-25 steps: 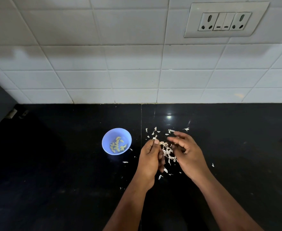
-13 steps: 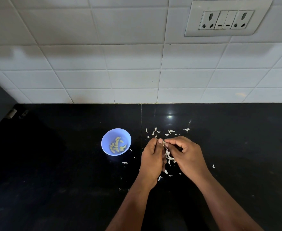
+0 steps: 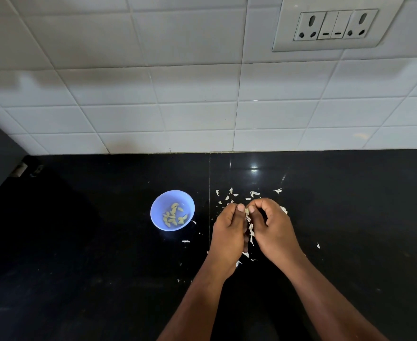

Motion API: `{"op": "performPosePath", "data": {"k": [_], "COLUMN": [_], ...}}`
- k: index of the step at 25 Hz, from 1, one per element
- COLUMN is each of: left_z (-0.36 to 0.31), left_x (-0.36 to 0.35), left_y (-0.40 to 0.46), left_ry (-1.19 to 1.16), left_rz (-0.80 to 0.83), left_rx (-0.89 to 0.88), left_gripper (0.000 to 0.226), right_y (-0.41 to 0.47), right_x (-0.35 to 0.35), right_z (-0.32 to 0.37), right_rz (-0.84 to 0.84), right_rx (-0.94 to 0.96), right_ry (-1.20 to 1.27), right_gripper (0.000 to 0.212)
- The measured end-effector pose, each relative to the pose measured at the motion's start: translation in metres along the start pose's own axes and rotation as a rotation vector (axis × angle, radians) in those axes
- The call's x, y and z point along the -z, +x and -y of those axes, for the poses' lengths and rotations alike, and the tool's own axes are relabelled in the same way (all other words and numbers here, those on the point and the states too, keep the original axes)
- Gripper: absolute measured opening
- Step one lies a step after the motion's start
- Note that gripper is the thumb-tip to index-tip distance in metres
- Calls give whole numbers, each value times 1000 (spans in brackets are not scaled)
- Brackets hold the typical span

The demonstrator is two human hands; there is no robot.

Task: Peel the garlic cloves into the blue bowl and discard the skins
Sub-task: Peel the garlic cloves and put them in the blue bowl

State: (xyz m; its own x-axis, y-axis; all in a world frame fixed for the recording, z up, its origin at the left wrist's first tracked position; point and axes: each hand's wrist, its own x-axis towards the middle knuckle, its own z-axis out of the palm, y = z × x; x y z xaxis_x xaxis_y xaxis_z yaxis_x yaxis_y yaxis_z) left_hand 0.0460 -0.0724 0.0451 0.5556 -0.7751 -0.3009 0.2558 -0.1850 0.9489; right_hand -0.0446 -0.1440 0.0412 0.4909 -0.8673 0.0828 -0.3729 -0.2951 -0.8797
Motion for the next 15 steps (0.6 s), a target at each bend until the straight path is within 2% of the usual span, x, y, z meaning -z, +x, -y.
{"op": "performPosePath", "data": {"k": [5,12,14,15], "left_z": [-1,-4,-5,-5], "left_x": [0,-3,-3,-4], "left_y": [0,0,0,0], "left_ry": [-38,-134,-151,-158], "left_rz": [41,-46,-71,-76], "left_rx": [-28,-21,-22,-23], "left_gripper": [39,40,39,38], "right_y": [5,2,-1,-2], "right_x": [2,15,18,17], "right_z": [0,0,5,4], "right_rz": [27,-65,-89,-91], "right_rx": [-46,-123,-100,-82], "right_ry": [16,87,103,106], "right_gripper": [16,10,20,18]}}
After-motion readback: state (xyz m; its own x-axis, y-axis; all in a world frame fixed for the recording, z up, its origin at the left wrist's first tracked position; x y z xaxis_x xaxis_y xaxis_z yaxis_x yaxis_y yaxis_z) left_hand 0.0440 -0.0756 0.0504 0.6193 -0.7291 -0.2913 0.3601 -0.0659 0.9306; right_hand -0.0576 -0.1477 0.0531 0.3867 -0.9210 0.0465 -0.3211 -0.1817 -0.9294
